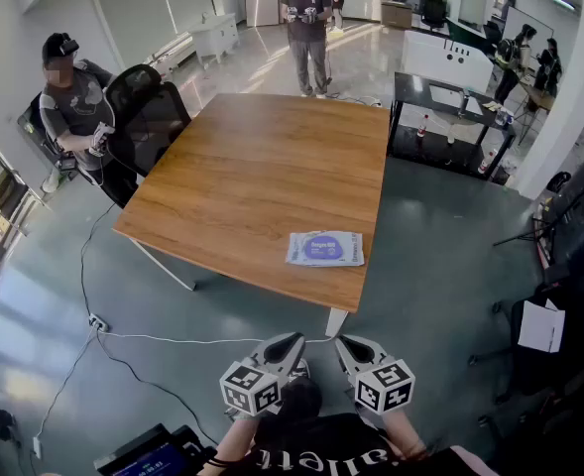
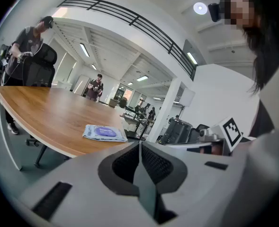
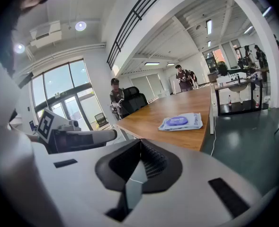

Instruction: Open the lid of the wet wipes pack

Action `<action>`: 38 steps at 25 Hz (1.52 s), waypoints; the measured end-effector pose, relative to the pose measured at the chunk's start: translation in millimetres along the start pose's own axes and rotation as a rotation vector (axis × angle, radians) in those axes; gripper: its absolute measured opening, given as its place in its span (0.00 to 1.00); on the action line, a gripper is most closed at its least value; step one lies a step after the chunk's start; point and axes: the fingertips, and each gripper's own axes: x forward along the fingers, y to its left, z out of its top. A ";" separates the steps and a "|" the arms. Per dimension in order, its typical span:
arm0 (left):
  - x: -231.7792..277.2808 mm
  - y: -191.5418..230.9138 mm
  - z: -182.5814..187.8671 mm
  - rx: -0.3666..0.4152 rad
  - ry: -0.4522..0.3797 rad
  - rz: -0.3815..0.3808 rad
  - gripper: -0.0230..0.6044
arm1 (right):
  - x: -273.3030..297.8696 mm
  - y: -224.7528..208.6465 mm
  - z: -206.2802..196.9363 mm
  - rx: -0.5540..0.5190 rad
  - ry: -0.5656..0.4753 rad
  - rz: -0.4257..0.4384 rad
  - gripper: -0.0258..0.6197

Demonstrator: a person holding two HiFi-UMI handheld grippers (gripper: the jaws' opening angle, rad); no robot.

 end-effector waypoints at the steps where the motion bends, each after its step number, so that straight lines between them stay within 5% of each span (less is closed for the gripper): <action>1: 7.5 16.5 8.7 -0.004 -0.003 -0.003 0.04 | 14.2 -4.2 11.4 -0.003 -0.014 -0.001 0.05; 10: 75.7 118.2 45.4 -0.028 0.053 -0.014 0.05 | 78.2 -67.3 66.4 -0.047 -0.008 -0.137 0.05; 15: 114.9 162.4 49.7 -0.017 0.082 0.043 0.10 | 103.8 -103.9 76.9 -0.091 0.052 -0.165 0.06; 19: 153.5 200.0 44.8 0.044 0.151 0.116 0.10 | 140.8 -131.2 90.8 -0.228 0.122 -0.101 0.06; 25: 194.6 231.9 22.0 0.175 0.291 0.249 0.12 | 192.8 -156.8 82.6 -0.529 0.338 0.124 0.06; 29: 217.3 246.1 8.8 0.230 0.365 0.233 0.15 | 230.3 -168.0 70.5 -0.721 0.462 0.240 0.19; 38: 217.0 249.3 4.2 0.223 0.398 0.243 0.15 | 272.9 -146.3 37.8 -1.029 0.543 0.362 0.19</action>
